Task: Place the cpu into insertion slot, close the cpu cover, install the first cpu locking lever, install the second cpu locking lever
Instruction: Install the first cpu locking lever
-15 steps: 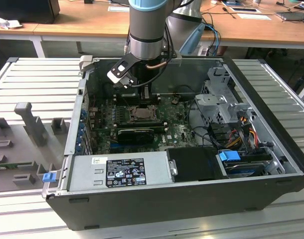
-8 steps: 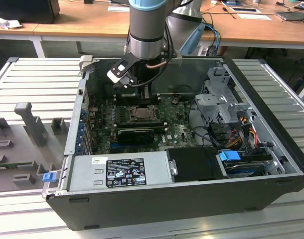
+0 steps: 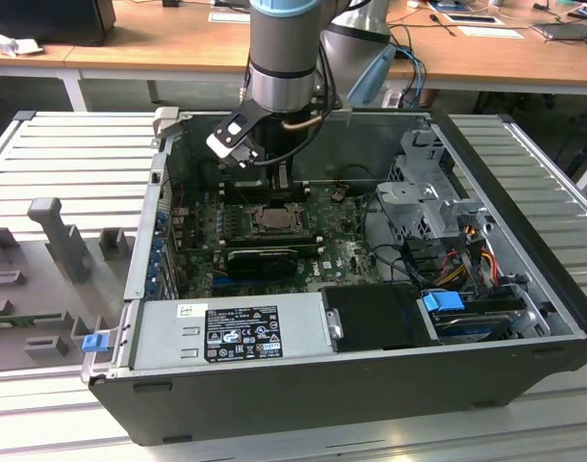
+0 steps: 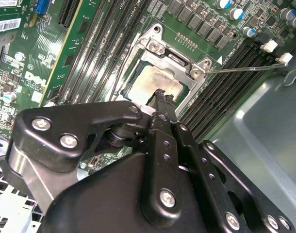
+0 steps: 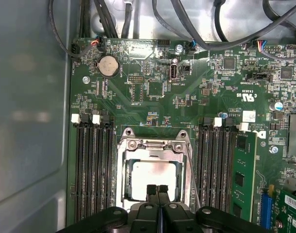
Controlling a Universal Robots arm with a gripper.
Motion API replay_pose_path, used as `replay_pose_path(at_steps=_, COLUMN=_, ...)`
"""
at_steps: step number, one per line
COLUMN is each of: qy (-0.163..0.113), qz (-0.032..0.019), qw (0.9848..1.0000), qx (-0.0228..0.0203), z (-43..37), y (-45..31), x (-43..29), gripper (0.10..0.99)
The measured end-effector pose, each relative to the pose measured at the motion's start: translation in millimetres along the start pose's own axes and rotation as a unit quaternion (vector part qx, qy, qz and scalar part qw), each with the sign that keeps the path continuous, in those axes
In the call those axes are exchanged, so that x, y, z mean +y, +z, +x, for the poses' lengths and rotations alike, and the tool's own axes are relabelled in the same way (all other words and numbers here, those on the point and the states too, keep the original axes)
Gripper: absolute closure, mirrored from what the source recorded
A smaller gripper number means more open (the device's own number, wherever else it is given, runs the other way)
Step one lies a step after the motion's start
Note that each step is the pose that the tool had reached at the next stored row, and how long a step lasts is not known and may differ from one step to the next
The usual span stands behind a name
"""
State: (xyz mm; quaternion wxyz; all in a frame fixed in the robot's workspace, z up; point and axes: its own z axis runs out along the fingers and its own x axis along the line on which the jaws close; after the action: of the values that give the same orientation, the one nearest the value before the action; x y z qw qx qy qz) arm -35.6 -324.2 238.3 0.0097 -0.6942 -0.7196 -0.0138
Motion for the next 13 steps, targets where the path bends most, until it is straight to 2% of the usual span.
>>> replay_pose_path(at_steps=5, qy=0.000, qz=0.0000, qw=1.0000, qx=-0.0001, z=0.2, y=-4.6, x=0.0, gripper=0.980)
replay_pose_path(at_steps=13, qy=0.000, qz=0.0000, qw=1.0000, qx=-0.0006, z=1.0, y=-29.4, x=0.2, gripper=0.980)
